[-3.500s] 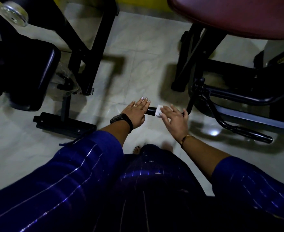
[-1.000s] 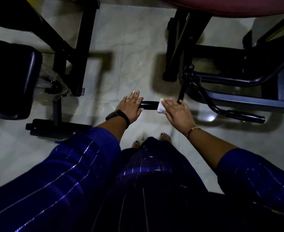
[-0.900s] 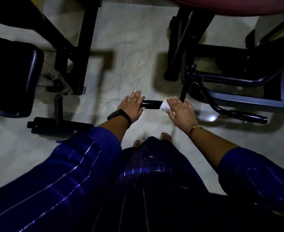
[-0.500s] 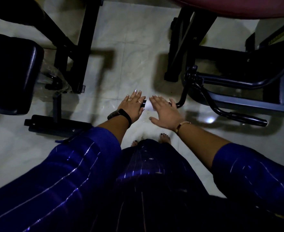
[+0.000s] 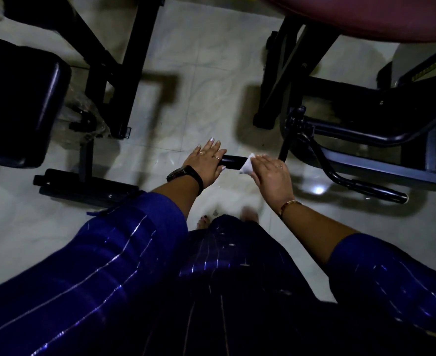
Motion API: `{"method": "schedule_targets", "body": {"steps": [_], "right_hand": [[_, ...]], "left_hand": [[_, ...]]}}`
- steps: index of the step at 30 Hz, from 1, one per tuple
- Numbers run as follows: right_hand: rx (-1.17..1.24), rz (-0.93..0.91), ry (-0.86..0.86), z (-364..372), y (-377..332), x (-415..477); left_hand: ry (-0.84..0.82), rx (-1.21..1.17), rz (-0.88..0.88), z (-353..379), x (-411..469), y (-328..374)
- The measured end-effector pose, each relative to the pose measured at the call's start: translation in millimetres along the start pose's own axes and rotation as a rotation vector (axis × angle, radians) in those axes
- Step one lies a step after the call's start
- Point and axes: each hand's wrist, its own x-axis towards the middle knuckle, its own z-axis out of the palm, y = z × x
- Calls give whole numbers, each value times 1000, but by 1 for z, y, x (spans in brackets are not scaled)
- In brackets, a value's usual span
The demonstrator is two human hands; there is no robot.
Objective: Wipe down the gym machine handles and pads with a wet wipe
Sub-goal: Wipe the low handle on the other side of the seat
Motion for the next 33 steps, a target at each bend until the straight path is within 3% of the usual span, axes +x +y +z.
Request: {"method": "schedule_targets", "body": {"steps": [10, 15, 21, 25, 29, 31, 33], "right_hand": [[95, 114, -426, -25, -2, 54], [90, -14, -240, -14, 1, 15], [84, 92, -97, -1, -25, -11], [31, 149, -171, -13, -29, 28], [-54, 138, -459, -19, -24, 67], [-31, 148, -434, -21, -22, 64], [52, 130, -304, -18, -22, 44]], "left_hand": [[-1, -56, -10, 2, -2, 0], [-6, -31, 1, 0, -1, 0], [-9, -43, 1, -1, -1, -1], [1, -61, -9, 1, -2, 0], [0, -55, -11, 0, -3, 1], [-2, -35, -7, 0, -3, 0], [4, -33, -2, 0, -2, -1]]}}
